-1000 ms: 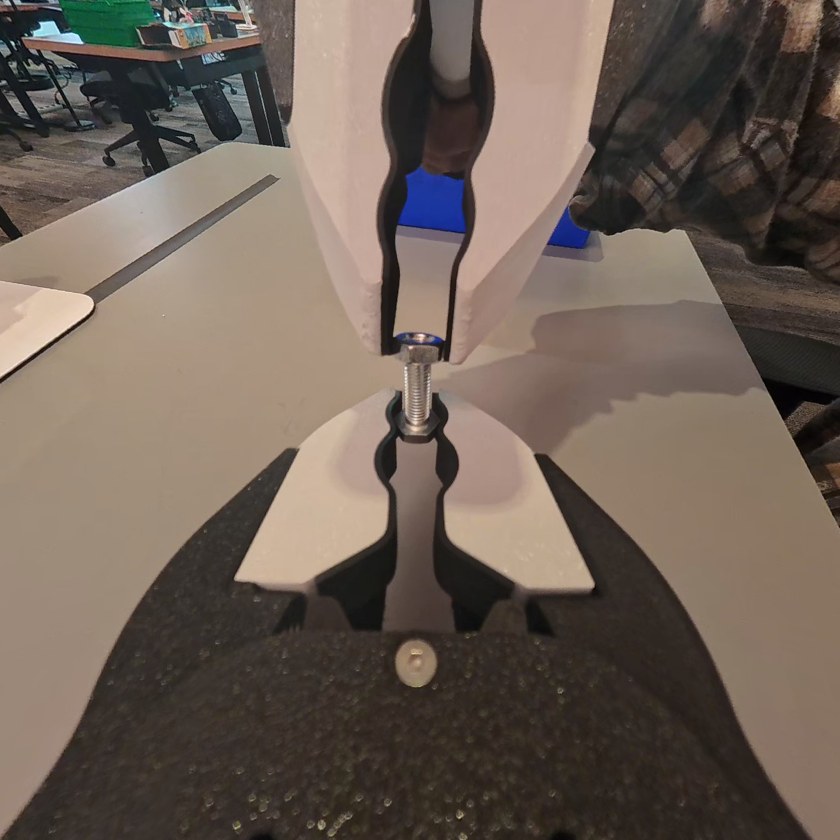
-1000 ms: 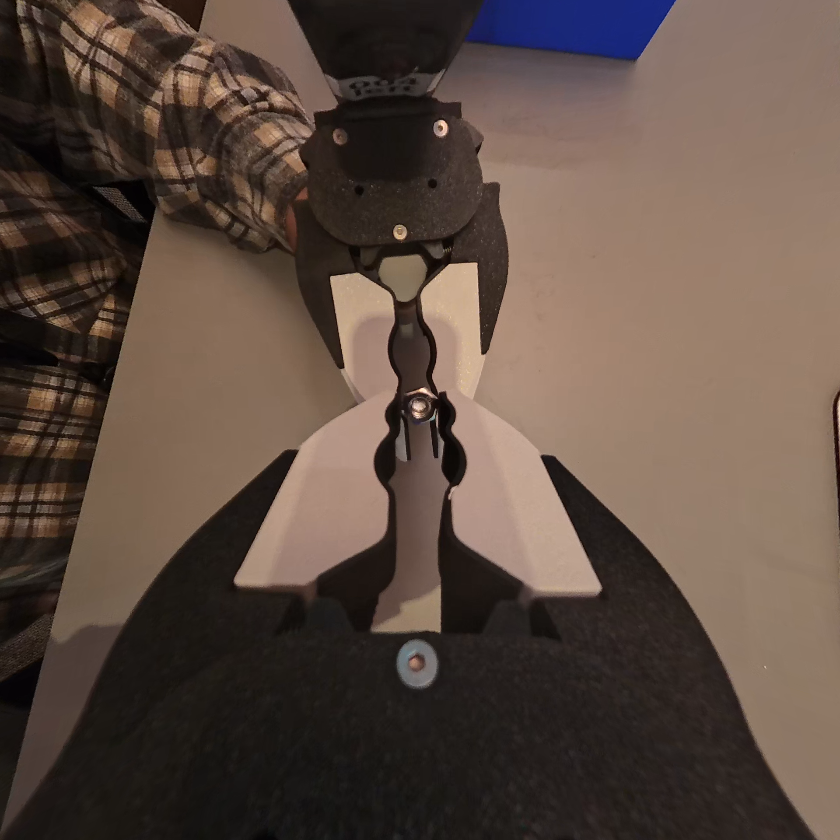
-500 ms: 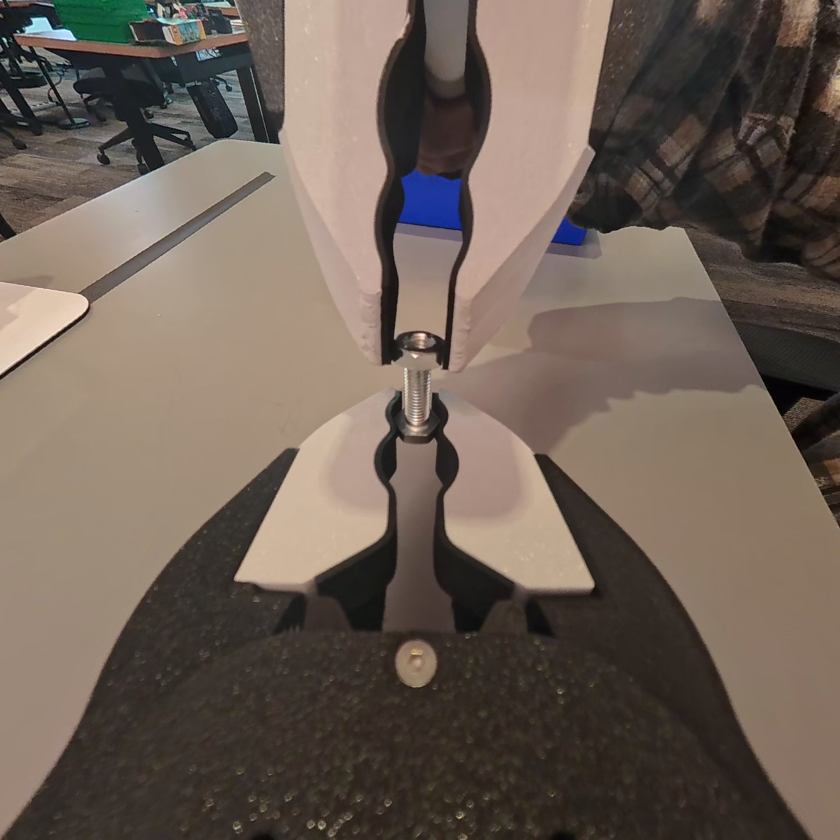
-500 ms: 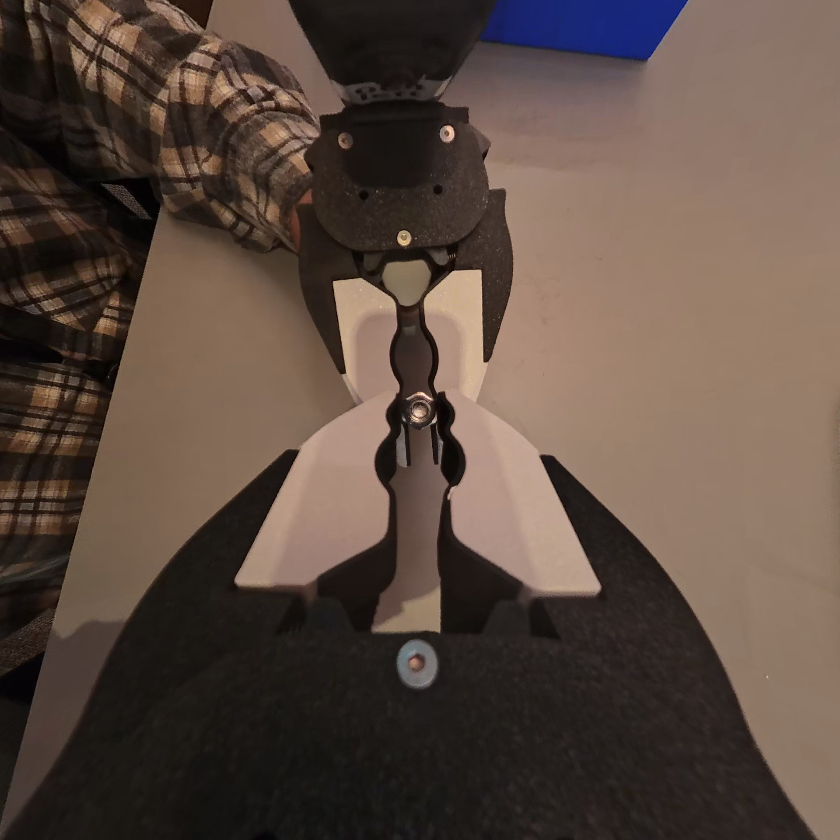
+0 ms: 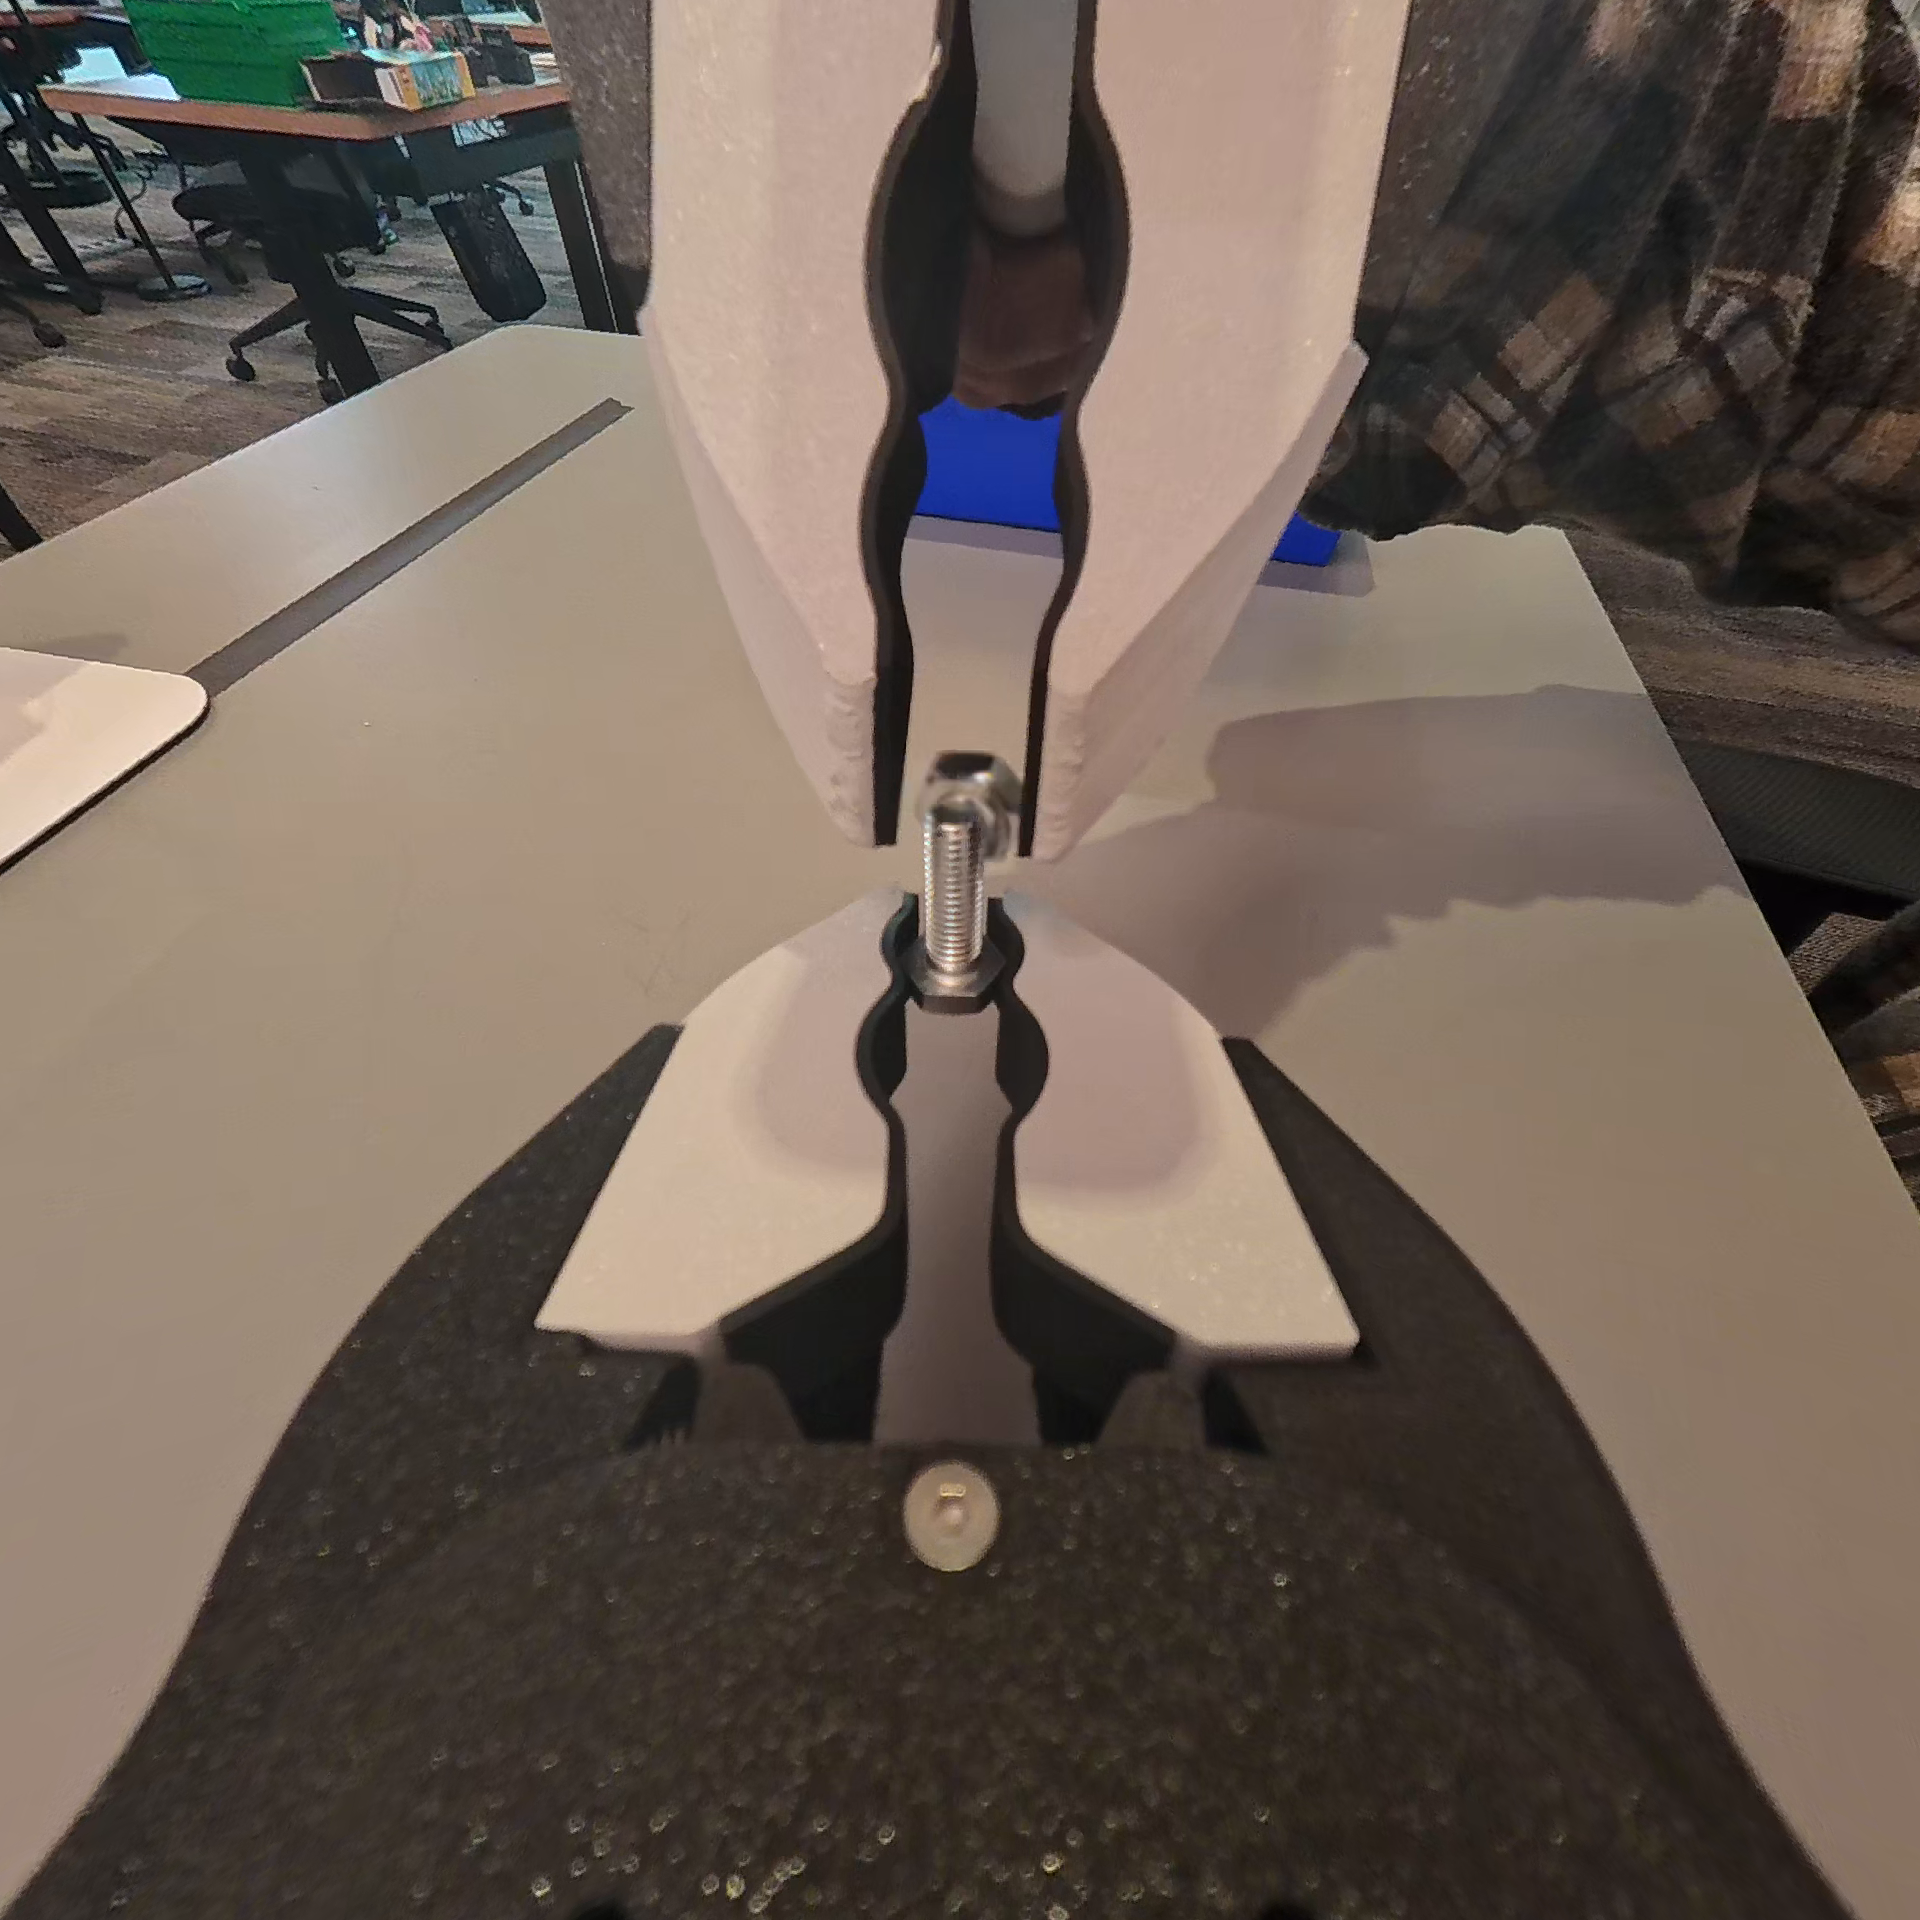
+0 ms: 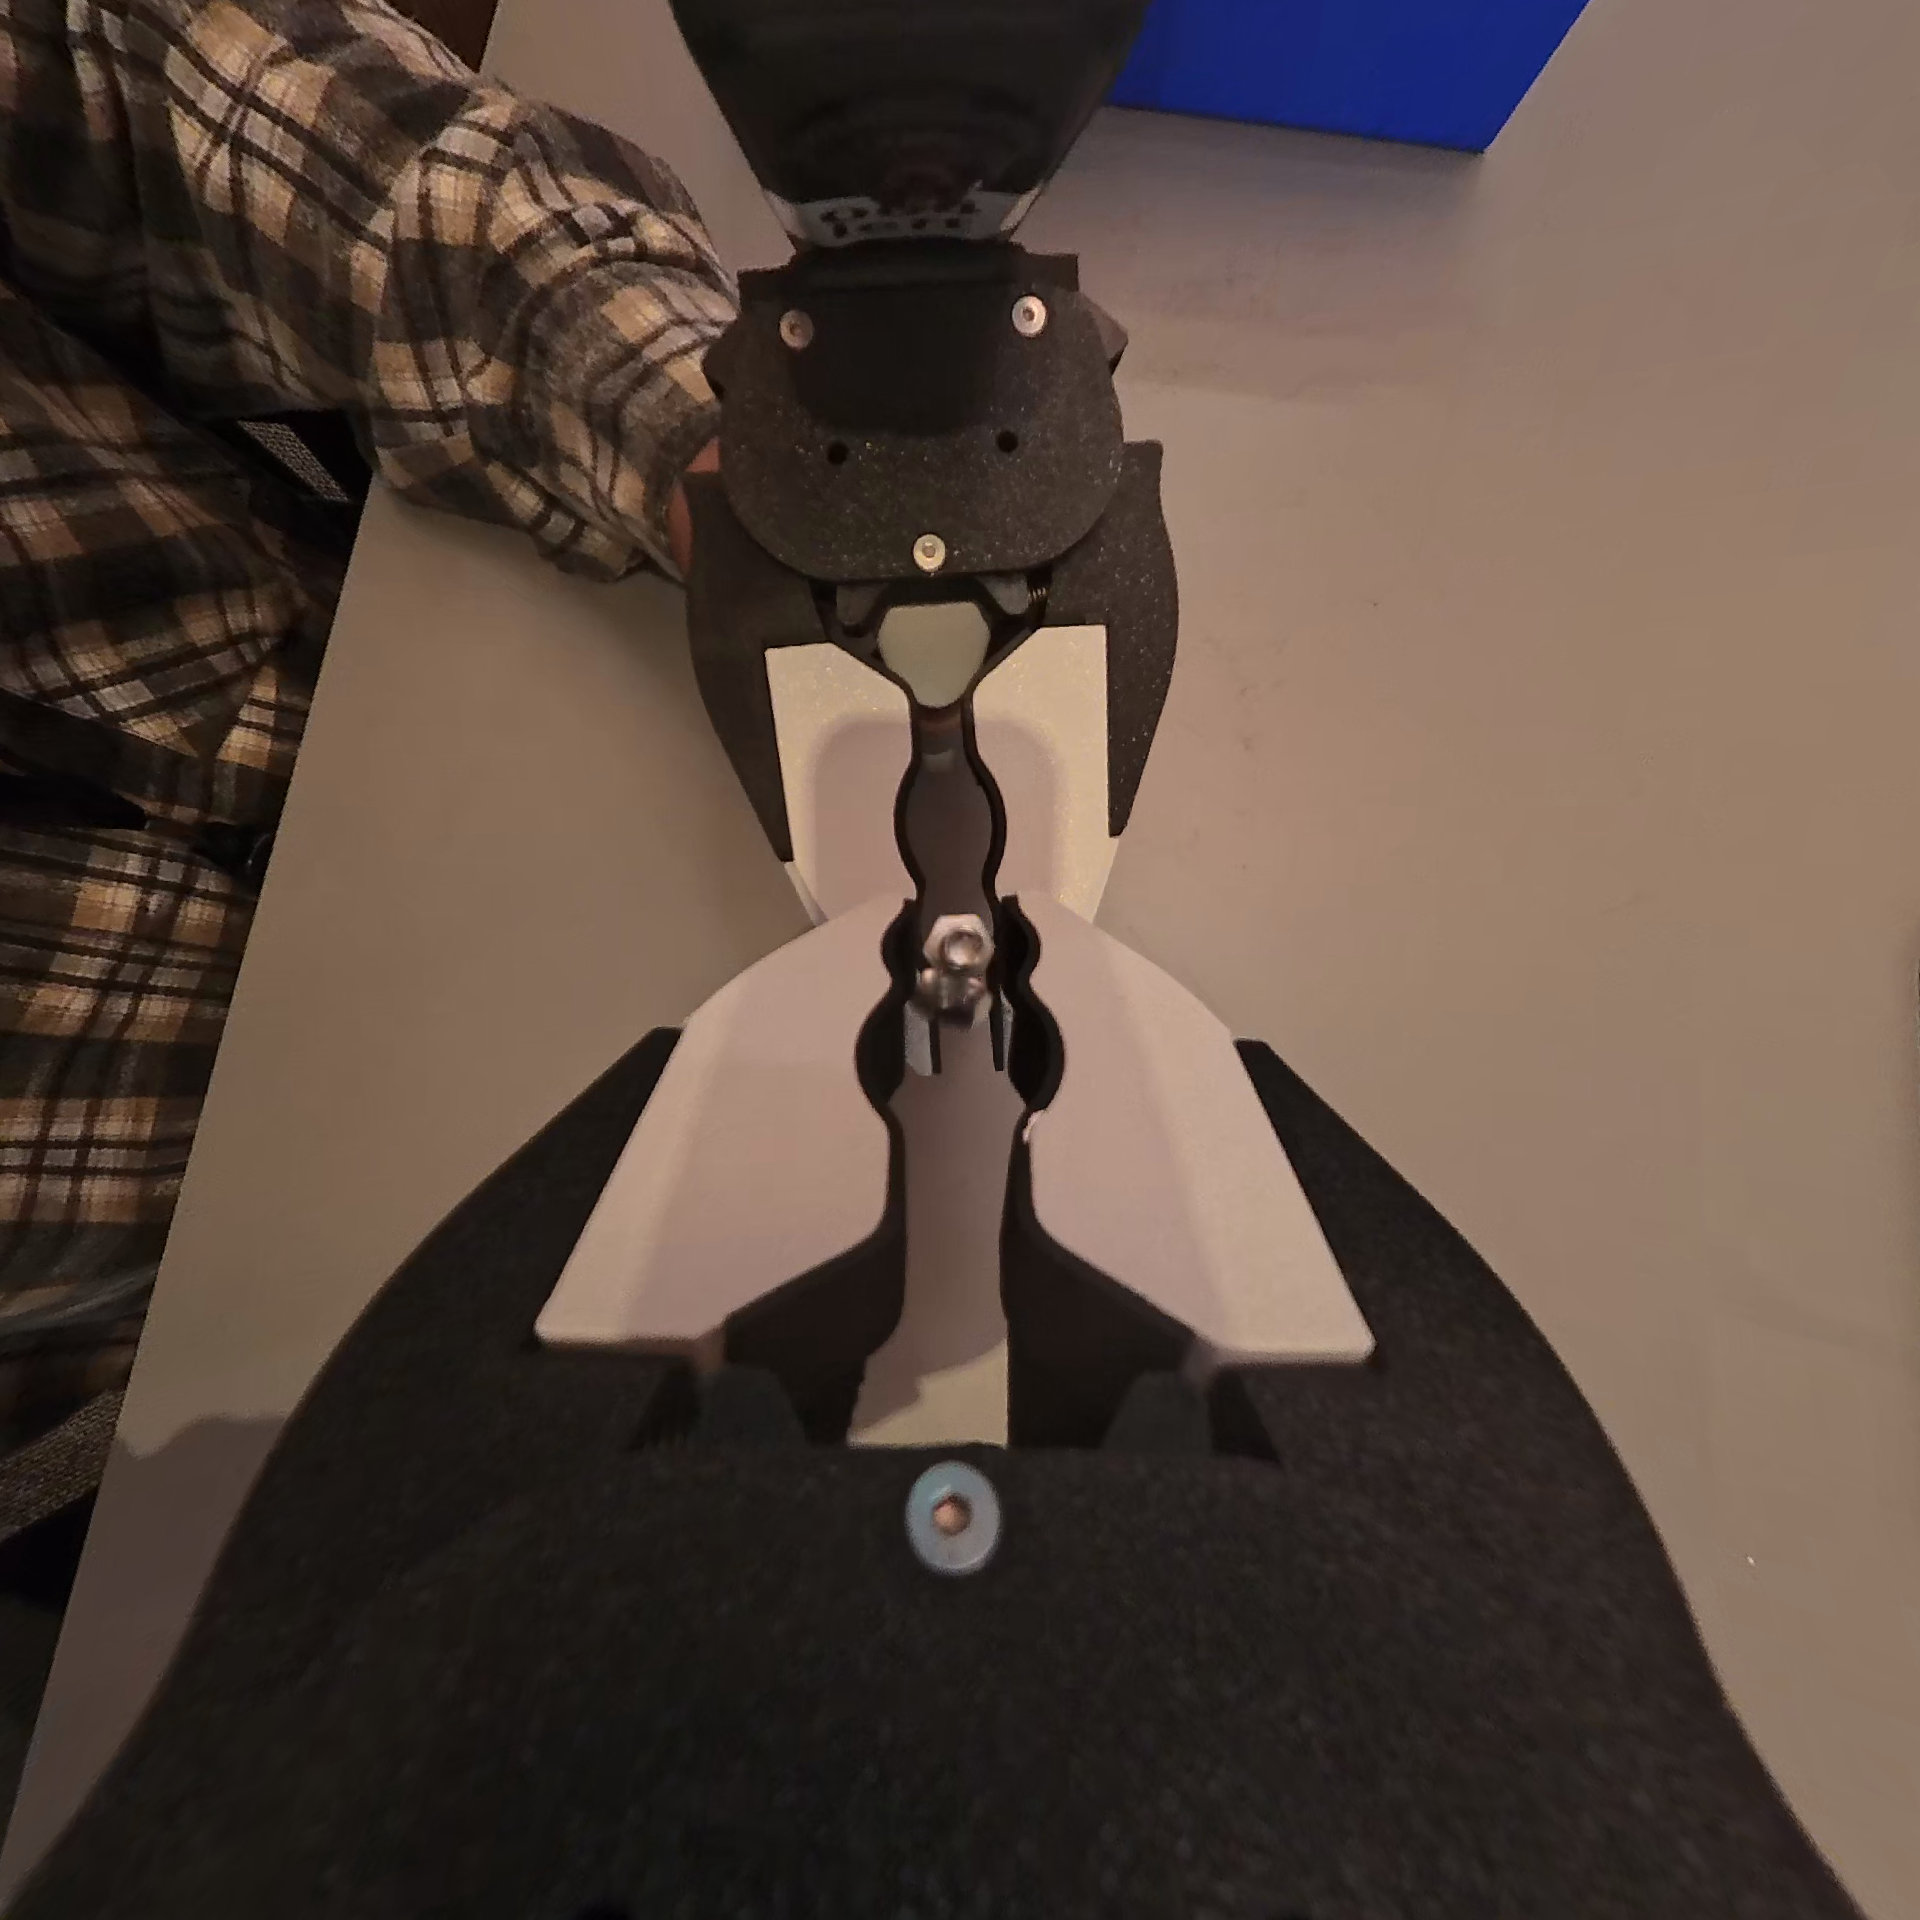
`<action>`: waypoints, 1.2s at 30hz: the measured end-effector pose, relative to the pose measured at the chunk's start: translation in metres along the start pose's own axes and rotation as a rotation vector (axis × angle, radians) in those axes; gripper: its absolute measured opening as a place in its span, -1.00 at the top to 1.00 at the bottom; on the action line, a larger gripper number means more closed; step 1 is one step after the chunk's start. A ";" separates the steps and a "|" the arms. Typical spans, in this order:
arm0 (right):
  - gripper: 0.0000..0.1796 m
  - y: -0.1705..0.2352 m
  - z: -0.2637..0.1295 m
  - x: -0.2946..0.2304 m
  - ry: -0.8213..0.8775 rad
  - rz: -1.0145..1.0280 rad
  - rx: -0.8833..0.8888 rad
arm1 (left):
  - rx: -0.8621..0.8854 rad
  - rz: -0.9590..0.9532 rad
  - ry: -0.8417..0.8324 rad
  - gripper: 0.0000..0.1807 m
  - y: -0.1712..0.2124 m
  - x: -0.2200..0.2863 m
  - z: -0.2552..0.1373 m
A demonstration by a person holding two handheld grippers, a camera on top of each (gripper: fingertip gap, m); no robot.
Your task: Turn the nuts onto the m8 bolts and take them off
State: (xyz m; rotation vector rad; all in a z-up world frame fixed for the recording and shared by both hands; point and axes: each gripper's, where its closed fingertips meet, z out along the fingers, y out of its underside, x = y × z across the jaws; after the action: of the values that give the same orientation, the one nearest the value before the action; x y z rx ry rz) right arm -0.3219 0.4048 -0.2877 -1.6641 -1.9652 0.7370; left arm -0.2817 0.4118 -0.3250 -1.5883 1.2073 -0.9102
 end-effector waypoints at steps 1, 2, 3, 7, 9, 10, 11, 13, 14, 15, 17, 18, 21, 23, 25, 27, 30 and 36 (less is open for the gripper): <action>0.84 0.000 0.000 0.000 -0.001 0.000 0.000 | 0.001 0.000 -0.001 0.87 0.000 0.000 0.000; 0.84 0.000 0.001 0.000 -0.001 -0.001 0.000 | 0.001 0.000 0.000 0.87 0.000 0.000 0.000; 0.84 0.000 0.001 0.000 -0.002 -0.001 -0.001 | 0.002 0.000 0.002 0.87 -0.001 0.001 0.000; 0.84 -0.002 -0.001 0.001 0.000 0.002 0.018 | -0.006 0.000 0.005 0.87 0.001 0.000 0.000; 0.83 -0.005 -0.004 0.001 -0.005 0.008 0.053 | -0.009 0.000 0.000 0.87 0.002 -0.002 -0.002; 0.83 -0.006 -0.006 0.001 -0.006 0.014 0.077 | -0.009 -0.002 -0.005 0.87 0.002 -0.004 -0.003; 0.82 -0.008 -0.009 0.002 -0.004 0.020 0.104 | -0.004 -0.007 -0.010 0.87 0.002 -0.006 -0.005; 0.81 -0.011 -0.017 0.004 0.002 0.036 0.165 | 0.010 -0.021 -0.018 0.87 0.001 -0.011 -0.008; 0.81 -0.011 -0.022 0.005 0.005 0.046 0.197 | 0.017 -0.026 -0.023 0.87 0.000 -0.013 -0.010; 0.81 -0.012 -0.027 0.007 0.013 0.057 0.229 | 0.022 -0.029 -0.027 0.87 -0.001 -0.014 -0.011; 0.81 -0.011 -0.040 0.012 0.040 0.078 0.284 | 0.028 -0.031 -0.039 0.87 -0.002 -0.017 -0.014; 0.81 -0.009 -0.046 0.017 0.064 0.088 0.301 | 0.030 -0.033 -0.044 0.87 -0.002 -0.018 -0.015; 0.81 0.005 -0.065 0.039 0.184 0.121 0.325 | 0.033 -0.036 -0.056 0.87 -0.001 -0.023 -0.018; 0.81 0.020 -0.078 0.062 0.289 0.163 0.331 | 0.040 -0.035 -0.063 0.87 -0.003 -0.025 -0.021; 0.80 0.037 -0.085 0.082 0.357 0.207 0.332 | 0.049 -0.030 -0.072 0.87 -0.004 -0.027 -0.025; 0.77 0.056 -0.085 0.101 0.402 0.255 0.313 | 0.054 -0.025 -0.080 0.87 -0.004 -0.028 -0.030; 0.74 0.083 -0.081 0.126 0.443 0.314 0.284 | 0.062 -0.021 -0.096 0.87 -0.002 -0.031 -0.037; 0.72 0.113 -0.072 0.158 0.467 0.401 0.282 | 0.076 -0.042 -0.091 0.87 -0.001 -0.033 -0.038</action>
State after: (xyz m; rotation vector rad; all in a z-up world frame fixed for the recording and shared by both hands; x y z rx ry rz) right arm -0.2169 0.5829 -0.3079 -1.8629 -1.1703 0.6492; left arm -0.3248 0.4349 -0.3130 -1.5819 1.0680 -0.8904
